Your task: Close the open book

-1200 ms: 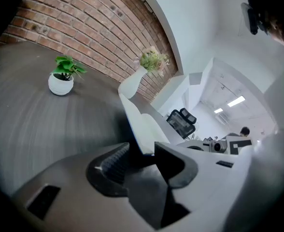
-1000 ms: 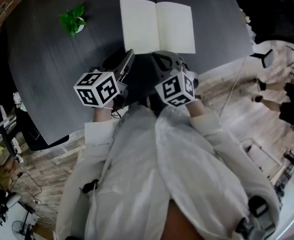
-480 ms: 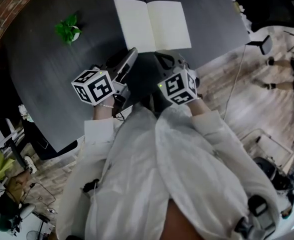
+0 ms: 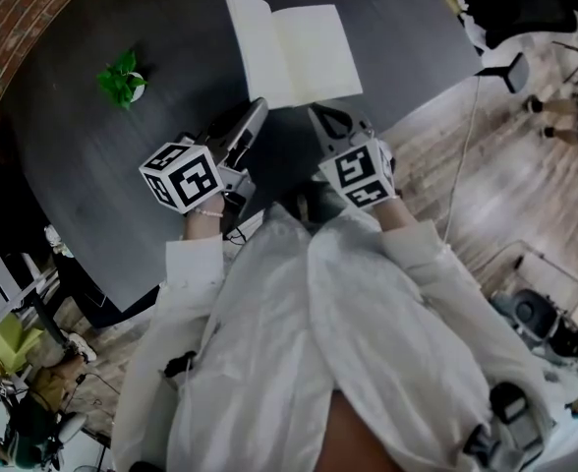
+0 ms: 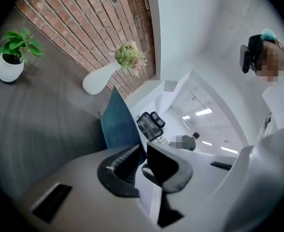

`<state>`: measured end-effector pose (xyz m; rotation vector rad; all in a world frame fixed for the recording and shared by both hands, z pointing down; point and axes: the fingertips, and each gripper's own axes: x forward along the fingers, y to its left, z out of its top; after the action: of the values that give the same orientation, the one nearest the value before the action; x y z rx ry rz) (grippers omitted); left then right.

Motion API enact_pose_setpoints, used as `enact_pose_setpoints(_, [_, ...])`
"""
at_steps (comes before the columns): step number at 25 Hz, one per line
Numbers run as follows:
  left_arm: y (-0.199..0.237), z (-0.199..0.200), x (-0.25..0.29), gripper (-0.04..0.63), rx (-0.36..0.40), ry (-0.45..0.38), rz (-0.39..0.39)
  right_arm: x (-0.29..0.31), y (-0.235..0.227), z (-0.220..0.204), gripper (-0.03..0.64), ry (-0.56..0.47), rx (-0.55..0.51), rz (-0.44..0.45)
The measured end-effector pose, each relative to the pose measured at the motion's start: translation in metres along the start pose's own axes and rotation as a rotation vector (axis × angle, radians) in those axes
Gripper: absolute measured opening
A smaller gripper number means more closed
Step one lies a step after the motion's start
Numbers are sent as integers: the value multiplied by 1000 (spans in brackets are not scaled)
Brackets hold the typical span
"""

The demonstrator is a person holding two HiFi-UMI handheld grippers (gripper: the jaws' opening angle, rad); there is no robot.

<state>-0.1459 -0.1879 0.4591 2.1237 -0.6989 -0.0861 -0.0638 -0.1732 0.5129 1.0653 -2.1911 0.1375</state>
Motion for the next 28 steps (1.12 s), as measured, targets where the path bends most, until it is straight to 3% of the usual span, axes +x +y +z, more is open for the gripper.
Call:
enact_pose_setpoints(12, [-24, -3, 43, 32, 49, 48, -33, -28, -50, 16, 5, -98, 136, -18])
enact_pose_setpoints(21, [-31, -12, 70, 29, 39, 84, -29, -41, -78, 7, 5, -129, 272, -18])
enact_pose_setpoints(28, [-33, -23, 95, 29, 61, 149, -7, -51, -96, -20, 5, -94, 302, -37])
